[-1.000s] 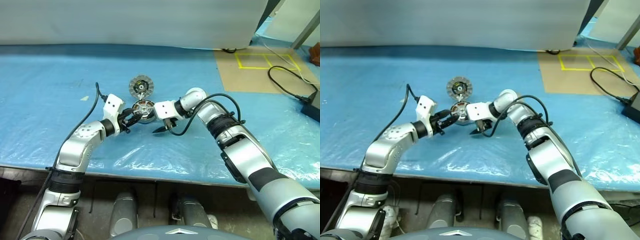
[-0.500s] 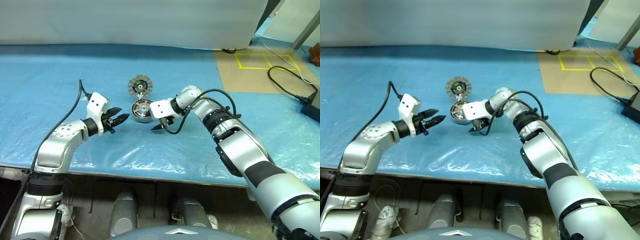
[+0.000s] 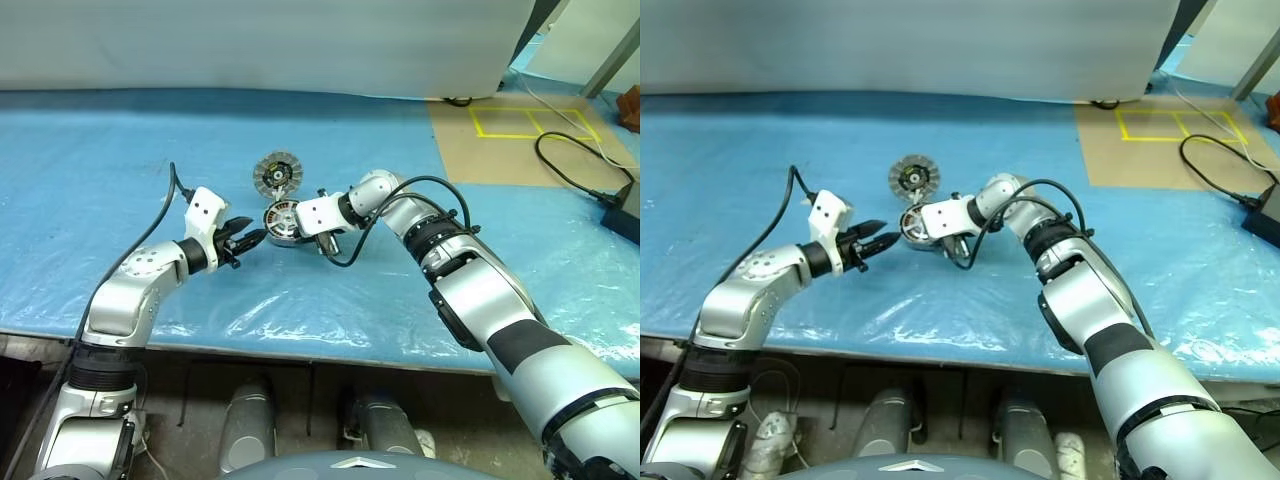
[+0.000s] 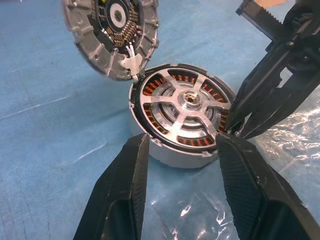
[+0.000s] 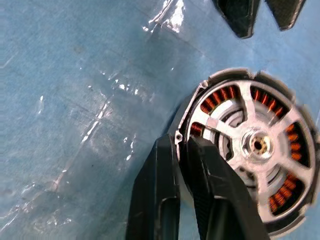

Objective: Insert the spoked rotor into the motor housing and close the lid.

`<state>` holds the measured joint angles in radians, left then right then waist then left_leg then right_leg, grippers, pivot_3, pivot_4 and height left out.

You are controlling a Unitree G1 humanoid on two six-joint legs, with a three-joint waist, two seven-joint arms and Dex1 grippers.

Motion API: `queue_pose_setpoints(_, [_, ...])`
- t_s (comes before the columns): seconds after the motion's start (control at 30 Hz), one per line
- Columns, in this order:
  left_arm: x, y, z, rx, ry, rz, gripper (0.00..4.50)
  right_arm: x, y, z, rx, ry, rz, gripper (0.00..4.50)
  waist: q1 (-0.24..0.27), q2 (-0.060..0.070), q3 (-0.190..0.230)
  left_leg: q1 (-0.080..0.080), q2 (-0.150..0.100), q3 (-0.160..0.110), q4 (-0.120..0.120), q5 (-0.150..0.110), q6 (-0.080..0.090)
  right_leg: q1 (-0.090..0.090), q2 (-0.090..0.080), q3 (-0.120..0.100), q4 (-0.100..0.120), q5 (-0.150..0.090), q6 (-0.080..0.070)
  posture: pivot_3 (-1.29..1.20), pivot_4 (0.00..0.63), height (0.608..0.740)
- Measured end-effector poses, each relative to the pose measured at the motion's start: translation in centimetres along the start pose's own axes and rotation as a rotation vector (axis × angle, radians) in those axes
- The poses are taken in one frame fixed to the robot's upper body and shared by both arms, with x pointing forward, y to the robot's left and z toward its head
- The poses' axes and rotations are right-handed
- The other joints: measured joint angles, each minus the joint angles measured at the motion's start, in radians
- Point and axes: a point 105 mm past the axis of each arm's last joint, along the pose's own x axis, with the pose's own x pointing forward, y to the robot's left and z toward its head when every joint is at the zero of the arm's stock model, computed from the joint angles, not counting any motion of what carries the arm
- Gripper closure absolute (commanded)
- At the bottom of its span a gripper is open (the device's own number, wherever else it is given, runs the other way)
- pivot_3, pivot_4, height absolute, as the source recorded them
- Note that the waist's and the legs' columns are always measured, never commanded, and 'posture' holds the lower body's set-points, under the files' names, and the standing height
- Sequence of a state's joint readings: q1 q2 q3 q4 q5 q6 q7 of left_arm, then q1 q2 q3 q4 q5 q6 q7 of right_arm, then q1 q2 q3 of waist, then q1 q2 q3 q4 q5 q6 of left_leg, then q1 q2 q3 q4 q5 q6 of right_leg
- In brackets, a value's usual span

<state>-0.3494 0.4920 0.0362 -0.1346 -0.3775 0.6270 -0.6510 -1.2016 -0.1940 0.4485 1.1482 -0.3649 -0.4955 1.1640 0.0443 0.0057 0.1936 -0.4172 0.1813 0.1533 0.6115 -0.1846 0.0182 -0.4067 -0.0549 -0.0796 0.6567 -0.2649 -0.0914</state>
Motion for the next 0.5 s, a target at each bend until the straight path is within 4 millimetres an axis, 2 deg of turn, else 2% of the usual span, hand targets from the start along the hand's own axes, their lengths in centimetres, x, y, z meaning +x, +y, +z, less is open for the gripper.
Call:
queue_pose_setpoints(0.3, [0.2, 0.0, 0.5, 0.014, -0.021, 0.008, 2.30, -0.4, 0.2, 0.5, 0.024, -0.023, 0.057, 4.03, 0.001, 0.000, 0.000, -0.001, 0.000, 0.000, 0.000, 0.000, 0.000, 0.000, 0.000, 0.000, 0.000, 0.000, 0.000, 0.00, 0.150, 0.740])
queue_pose_setpoints(0.5, [0.3, 0.1, 0.4, 0.012, -0.021, 0.009, 2.30, -1.5, 0.8, 2.9, 0.180, -0.145, 0.184, 4.03, 0.001, 0.000, 0.000, -0.001, 0.001, 0.000, 0.000, 0.000, 0.000, -0.001, 0.001, 0.000, 0.000, 0.000, 0.000, 0.00, 0.150, 0.740])
